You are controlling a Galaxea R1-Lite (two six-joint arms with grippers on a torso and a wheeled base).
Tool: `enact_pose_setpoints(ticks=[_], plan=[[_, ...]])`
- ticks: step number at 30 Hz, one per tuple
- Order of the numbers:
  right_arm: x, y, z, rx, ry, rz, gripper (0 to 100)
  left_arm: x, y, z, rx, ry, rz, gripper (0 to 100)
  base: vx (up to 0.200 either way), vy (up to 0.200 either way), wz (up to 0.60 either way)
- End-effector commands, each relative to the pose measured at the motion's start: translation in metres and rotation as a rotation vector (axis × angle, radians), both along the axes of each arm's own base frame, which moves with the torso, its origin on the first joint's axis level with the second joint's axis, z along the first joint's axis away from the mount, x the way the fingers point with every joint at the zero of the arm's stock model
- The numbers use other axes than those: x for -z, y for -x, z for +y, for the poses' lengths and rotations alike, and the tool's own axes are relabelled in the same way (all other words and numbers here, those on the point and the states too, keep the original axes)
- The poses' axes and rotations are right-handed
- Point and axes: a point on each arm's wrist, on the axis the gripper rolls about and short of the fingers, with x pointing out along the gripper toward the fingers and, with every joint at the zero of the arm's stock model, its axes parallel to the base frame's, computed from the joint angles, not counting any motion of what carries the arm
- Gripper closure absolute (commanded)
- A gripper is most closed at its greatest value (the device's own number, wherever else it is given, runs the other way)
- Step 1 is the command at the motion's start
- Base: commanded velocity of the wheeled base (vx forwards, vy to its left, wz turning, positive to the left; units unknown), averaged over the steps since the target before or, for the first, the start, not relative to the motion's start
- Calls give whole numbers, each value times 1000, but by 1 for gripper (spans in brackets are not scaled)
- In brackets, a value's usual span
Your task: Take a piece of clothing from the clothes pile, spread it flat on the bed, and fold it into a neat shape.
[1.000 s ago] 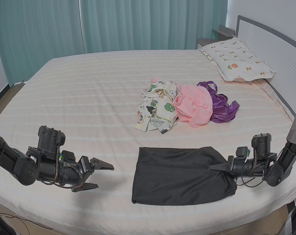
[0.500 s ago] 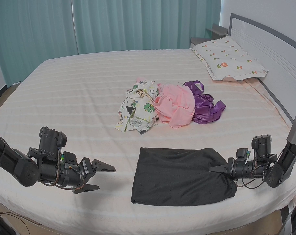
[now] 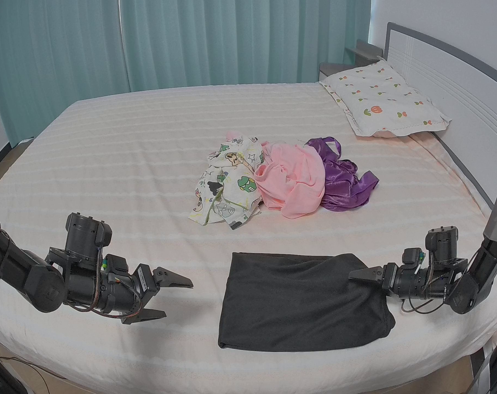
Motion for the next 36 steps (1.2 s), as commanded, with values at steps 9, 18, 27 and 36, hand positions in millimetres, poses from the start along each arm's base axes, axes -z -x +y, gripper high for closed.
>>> enact_pose_setpoints(ticks=[9, 18, 27, 36], plan=[[5, -8, -28, 124, -31, 31, 0, 1, 0, 0, 1, -2, 3, 0, 0, 0, 0], [5, -30, -22, 184, -131, 72, 0, 0, -1, 0, 1, -1, 0, 0, 0, 0, 0], [3, -32, -27, 255, -150, 59, 100, 1, 1, -2, 7, 1, 9, 0, 0, 0, 0], [2, -18, -37, 326, -179, 78, 100, 2, 3, -5, 6, 7, 22, 0, 0, 0, 0]])
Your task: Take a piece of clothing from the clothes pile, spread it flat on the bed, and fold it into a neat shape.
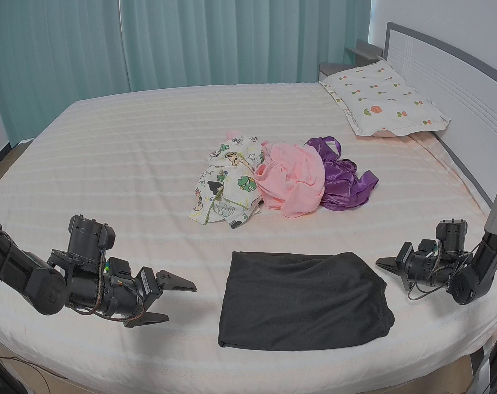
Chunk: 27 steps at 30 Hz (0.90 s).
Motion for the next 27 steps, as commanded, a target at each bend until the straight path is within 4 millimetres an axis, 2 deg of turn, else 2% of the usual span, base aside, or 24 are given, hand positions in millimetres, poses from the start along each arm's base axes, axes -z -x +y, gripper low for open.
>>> enact_pose_setpoints(ticks=[1, 2, 3, 11, 17, 18, 23, 27], plan=[[2, 8, -5, 14, 1, 13, 100, 0, 0, 0, 0, 1, 1, 0, 0, 0, 0], [2, 10, -5, 12, -1, 13, 100, 0, 0, 0, 0, 1, 1, 0, 0, 0, 0], [3, 10, -5, 9, -6, 12, 0, 0, 0, 0, 0, 0, 4, 0, 0, 0, 0], [14, 7, 1, 8, -28, 70, 0, 1, 1, 0, -1, -1, 3, 0, 0, 0, 0], [16, 1, 14, 10, -93, 96, 0, 1, 0, 0, -1, -2, 5, 0, 0, 0, 0], [16, 0, 15, 12, -97, 95, 100, 1, 0, 0, -1, -2, 5, 0, 0, 0, 0], [14, -2, 21, 21, -144, 118, 100, 1, 1, 0, -1, -1, 2, 0, 0, 0, 0], [12, -2, 17, 38, -151, 112, 100, 1, 1, 0, -1, -1, 2, 0, 0, 0, 0]])
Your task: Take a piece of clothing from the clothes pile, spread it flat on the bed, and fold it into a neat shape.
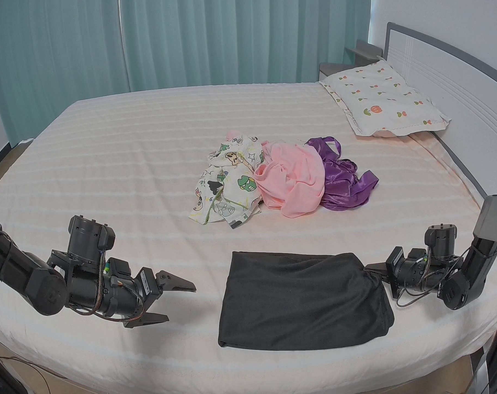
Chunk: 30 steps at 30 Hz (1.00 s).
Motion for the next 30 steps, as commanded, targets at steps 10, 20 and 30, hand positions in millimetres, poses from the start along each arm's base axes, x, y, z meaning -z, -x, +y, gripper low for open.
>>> enact_pose_setpoints(ticks=[10, 20, 30], plan=[[-13, 4, -7, 101, 38, -58, 100, 0, 1, 0, 0, 0, 0, 0, 0, 0, 0], [-5, 15, -8, 90, 79, -109, 0, 1, 1, 0, 1, -1, 0, 0, 0, 0, 0], [-7, 67, -23, -65, 333, -159, 0, 1, 1, 0, 1, -1, 0, 0, 0, 0, 0]])
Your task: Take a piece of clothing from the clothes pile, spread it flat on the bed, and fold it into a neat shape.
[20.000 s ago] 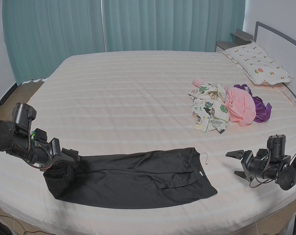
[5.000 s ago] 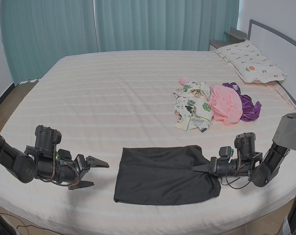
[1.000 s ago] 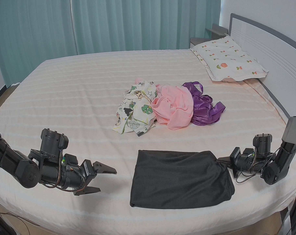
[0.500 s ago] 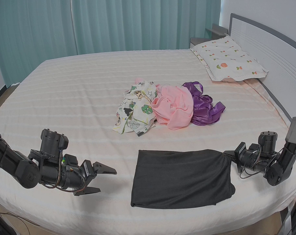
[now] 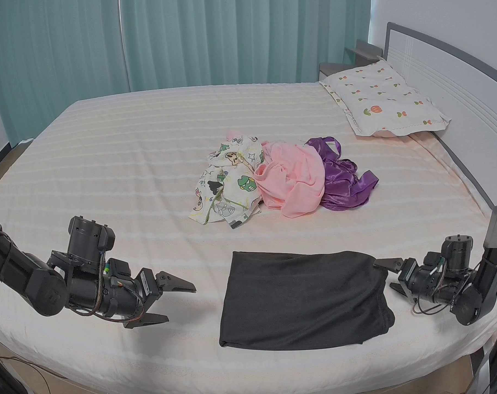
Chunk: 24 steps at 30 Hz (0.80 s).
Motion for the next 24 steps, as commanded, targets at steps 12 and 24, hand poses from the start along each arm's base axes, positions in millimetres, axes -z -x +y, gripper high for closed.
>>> enact_pose_setpoints(ticks=[12, 24], plan=[[-3, 74, 7, -281, 130, 27, 0, 0, 0, 0, 0, 0, 2, 0, 0, 0, 0], [4, 85, 18, -393, 189, 103, 100, 0, 0, 0, 0, 0, 0, 0, 0, 0, 0]])
